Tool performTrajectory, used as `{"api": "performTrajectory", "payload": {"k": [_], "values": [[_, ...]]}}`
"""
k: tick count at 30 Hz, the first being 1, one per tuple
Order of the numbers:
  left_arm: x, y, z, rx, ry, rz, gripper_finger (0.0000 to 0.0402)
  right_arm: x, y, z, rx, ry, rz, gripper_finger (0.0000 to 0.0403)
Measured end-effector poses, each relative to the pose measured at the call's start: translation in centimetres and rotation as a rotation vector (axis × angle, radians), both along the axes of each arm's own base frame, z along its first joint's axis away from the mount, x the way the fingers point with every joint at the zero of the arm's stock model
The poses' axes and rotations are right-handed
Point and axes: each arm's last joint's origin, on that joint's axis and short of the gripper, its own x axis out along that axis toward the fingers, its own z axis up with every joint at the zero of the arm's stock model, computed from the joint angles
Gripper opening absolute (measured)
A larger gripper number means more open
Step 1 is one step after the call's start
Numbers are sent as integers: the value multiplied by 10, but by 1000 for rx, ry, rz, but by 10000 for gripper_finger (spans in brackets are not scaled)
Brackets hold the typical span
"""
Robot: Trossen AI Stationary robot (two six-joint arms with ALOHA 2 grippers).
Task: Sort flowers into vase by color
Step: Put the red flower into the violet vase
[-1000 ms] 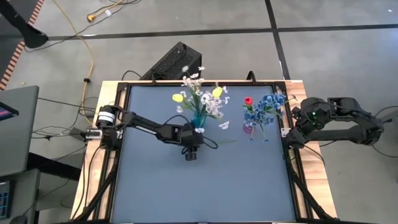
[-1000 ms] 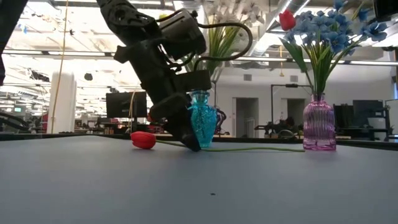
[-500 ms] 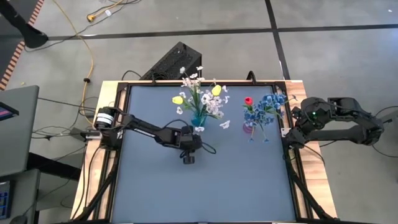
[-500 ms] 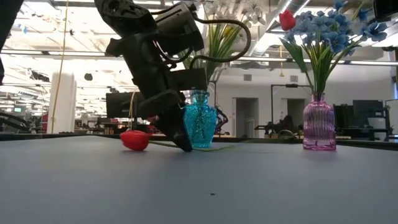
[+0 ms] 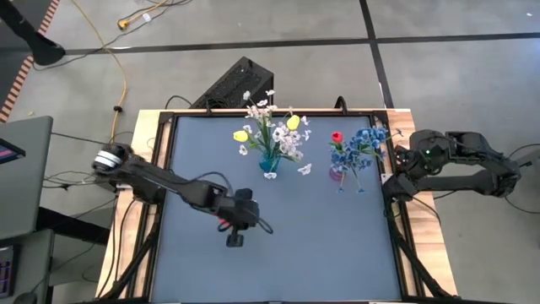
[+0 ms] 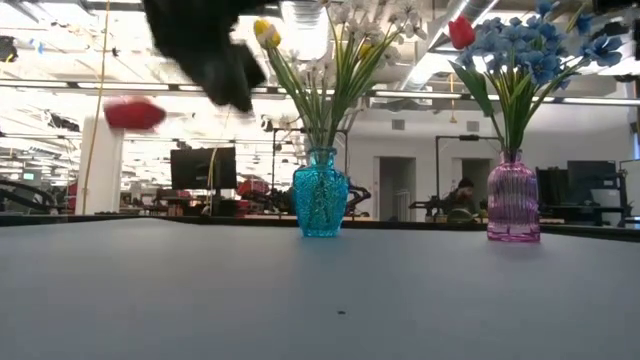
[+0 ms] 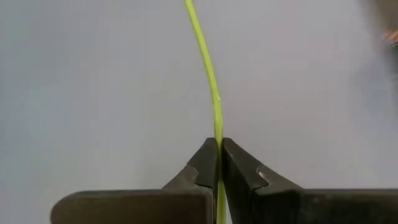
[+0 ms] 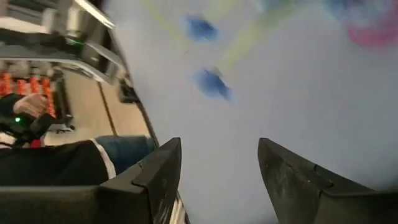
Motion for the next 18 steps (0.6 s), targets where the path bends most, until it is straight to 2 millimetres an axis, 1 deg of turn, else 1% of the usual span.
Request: {"api": "performTrajectory", "payload": {"k": [5, 8, 11, 14, 17, 18], "values": [[-22, 3, 55, -185, -164, 11, 0, 13, -1, 14, -66, -234, 87, 238], [-33, 7, 84, -304, -281, 44, 0, 21, -1, 28, -99, -413, 133, 238], [-44, 10, 109, -401, -387, 71, 0, 28, -1, 45, -165, -622, 176, 238], [-53, 13, 129, -463, -496, 45, 0, 32, -1, 65, -262, -854, 218, 238], [-60, 15, 150, -515, -653, 19, 0, 32, -1, 84, -378, -1077, 256, 238], [-61, 17, 158, -536, -721, 40, 0, 32, -1, 90, -433, -1148, 265, 238]]}}
